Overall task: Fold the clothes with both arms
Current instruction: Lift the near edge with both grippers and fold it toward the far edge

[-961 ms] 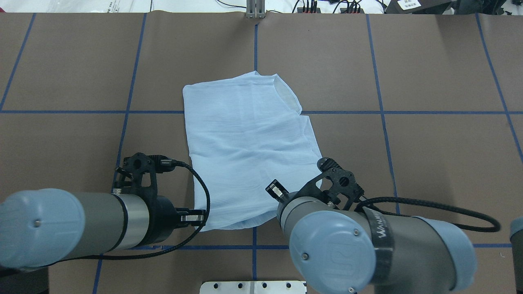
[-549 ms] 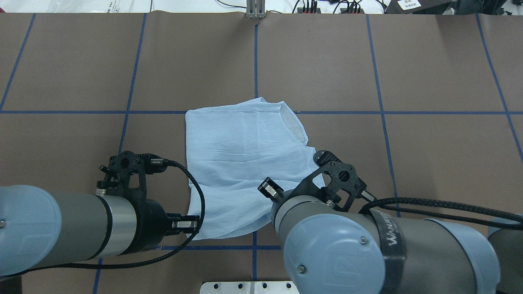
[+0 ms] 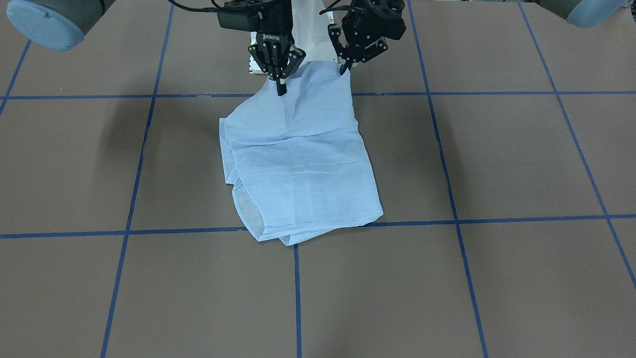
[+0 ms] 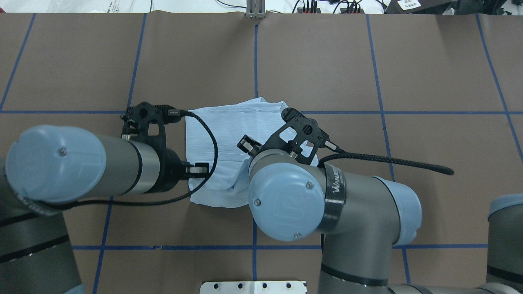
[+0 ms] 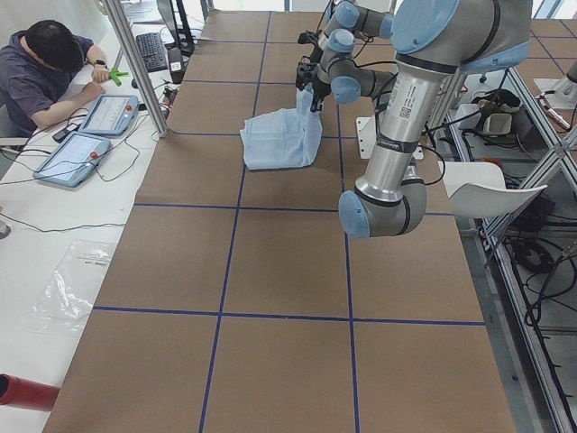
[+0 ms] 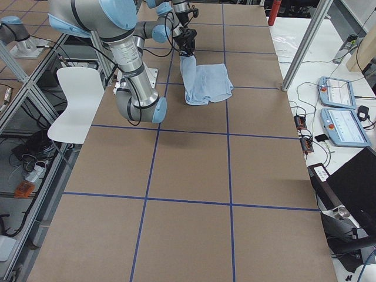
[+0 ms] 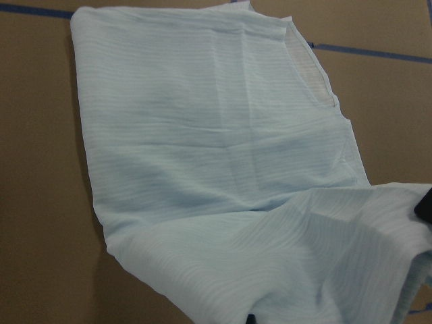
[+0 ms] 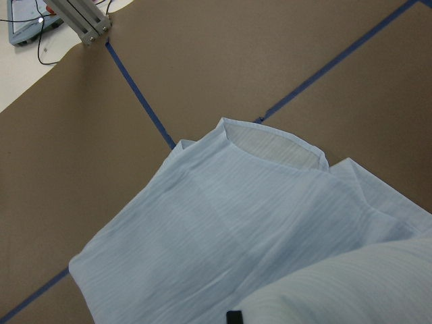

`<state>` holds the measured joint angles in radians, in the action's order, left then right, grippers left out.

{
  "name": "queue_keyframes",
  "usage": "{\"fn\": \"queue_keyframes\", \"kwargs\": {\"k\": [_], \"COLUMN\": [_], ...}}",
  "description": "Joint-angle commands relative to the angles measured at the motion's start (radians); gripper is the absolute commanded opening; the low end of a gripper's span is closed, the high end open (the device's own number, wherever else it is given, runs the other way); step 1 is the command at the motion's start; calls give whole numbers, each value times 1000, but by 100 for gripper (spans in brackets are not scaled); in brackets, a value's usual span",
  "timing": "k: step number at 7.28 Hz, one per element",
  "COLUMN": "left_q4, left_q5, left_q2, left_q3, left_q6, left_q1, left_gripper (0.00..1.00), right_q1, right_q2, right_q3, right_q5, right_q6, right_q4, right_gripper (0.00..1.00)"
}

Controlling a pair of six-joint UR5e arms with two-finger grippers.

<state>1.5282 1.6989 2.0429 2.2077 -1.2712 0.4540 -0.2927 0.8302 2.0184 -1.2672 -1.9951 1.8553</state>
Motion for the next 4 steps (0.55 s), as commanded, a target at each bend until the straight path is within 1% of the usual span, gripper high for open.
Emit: {"fn": "queue_keyframes", "kwargs": {"k": [1, 2, 3, 4], "left_q4": [21, 51, 114, 200], "left_q5": [4, 4, 2, 1], "left_q2": [64, 97, 118, 141], "left_q3": [-168, -263, -355, -469], "left_q6": [100, 104, 125, 148], "left_q1": [127, 159, 187, 219], "left_gripper": [0, 0, 0, 0], "right_q1": [-86, -118, -144, -169], "right_q2": [-6, -43, -95, -152], "right_q3": [-171, -282, -416, -543], "right_q5": [-3, -4, -7, -11], "right_q6": [105, 136, 145, 157], "right_q4": [-163, -233, -302, -370], "right_gripper": [0, 0, 0, 0]}}
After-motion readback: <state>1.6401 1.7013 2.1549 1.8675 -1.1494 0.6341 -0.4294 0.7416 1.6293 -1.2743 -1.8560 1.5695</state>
